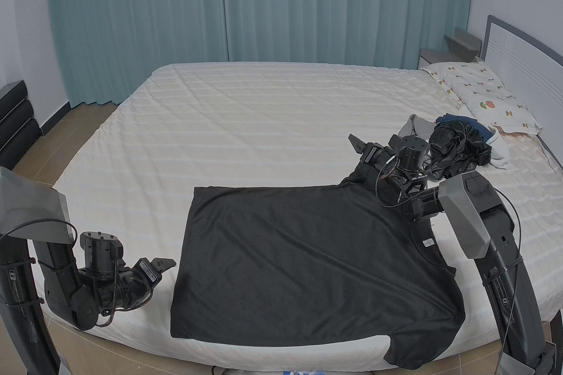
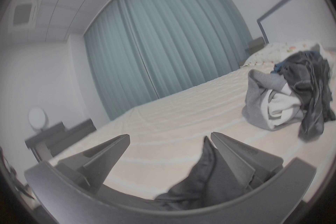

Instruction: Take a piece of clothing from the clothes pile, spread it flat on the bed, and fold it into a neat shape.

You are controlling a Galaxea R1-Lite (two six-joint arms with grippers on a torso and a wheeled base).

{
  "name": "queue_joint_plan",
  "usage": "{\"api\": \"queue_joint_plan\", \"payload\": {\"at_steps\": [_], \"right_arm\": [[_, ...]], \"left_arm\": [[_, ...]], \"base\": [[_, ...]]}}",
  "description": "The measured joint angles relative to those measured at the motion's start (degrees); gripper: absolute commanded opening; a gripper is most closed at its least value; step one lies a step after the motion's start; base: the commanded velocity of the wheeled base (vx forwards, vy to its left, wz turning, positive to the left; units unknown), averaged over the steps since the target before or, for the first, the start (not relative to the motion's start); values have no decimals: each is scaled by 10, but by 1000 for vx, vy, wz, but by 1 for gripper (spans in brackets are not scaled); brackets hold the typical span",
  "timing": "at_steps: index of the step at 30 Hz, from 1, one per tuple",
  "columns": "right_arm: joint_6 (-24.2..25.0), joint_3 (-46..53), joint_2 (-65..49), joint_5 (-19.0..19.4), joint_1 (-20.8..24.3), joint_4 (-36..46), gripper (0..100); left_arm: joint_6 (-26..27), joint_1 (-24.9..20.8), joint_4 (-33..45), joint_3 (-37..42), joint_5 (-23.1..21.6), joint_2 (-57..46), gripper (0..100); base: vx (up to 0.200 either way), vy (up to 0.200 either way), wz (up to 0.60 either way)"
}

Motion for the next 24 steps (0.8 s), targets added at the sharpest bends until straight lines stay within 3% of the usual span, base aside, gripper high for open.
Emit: {"api": "queue_joint_plan", "payload": {"at_steps": [4,10,18,24], "right_arm": [[28,0,-5,0,-3,20,100],[69,0,-12,1,-44,89,100],[67,0,-12,24,-89,161,100],[29,0,-2,36,-102,184,100]], "left_arm": [[0,0,0,0,0,1,100],[-1,-1,0,1,-1,2,100],[-1,-1,0,1,-1,2,100],[-1,-1,0,2,-2,3,100]], "base": [[0,0,0],[0,0,0],[0,0,0],[0,0,0]]}}
